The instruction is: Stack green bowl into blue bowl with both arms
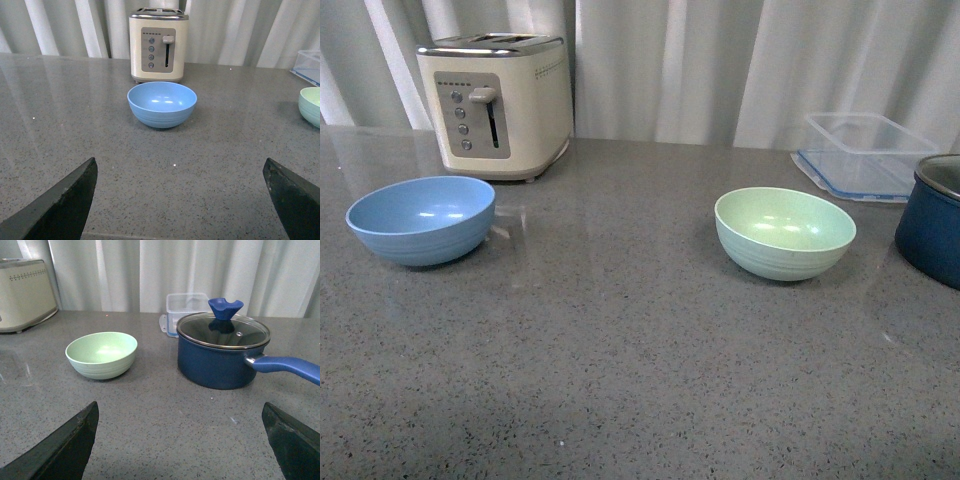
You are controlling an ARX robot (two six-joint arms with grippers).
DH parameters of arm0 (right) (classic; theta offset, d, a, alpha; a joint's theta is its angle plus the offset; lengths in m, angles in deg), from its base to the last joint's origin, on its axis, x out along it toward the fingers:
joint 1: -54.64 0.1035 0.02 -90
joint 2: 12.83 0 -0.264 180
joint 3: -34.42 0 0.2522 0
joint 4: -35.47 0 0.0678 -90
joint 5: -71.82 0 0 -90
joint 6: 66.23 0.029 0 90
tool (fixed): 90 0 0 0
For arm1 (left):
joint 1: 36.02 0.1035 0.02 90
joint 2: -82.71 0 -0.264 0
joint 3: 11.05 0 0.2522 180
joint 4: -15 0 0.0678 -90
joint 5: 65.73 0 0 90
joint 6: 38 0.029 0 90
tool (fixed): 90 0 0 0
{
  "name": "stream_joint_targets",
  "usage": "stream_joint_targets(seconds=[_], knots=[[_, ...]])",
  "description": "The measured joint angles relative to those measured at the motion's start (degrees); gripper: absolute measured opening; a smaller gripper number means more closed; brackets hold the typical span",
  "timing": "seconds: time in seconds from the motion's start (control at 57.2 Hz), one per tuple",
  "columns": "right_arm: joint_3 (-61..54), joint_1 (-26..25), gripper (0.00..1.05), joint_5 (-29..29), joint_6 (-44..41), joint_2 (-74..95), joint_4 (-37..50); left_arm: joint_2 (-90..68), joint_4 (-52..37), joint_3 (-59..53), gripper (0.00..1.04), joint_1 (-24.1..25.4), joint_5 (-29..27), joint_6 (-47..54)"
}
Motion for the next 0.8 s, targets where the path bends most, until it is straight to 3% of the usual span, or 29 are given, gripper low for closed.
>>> stream_joint_targets(seconds=[0.577, 0.664, 0.804], knots=[[0.00, 0.00, 0.95, 0.00, 0.00, 0.00, 0.00, 0.00, 0.00, 0.00, 0.98, 0.00, 0.00, 0.00], [0.00, 0.00, 0.95, 0.00, 0.00, 0.00, 0.00, -2.45, 3.26, 0.83, 0.98, -0.50, -4.94, -1.99], [0.00, 0.00, 0.95, -0.02, 0.00, -0.02, 0.00, -11.26, 1.62, 3.67, 0.98, 1.79, -4.39, -4.76]])
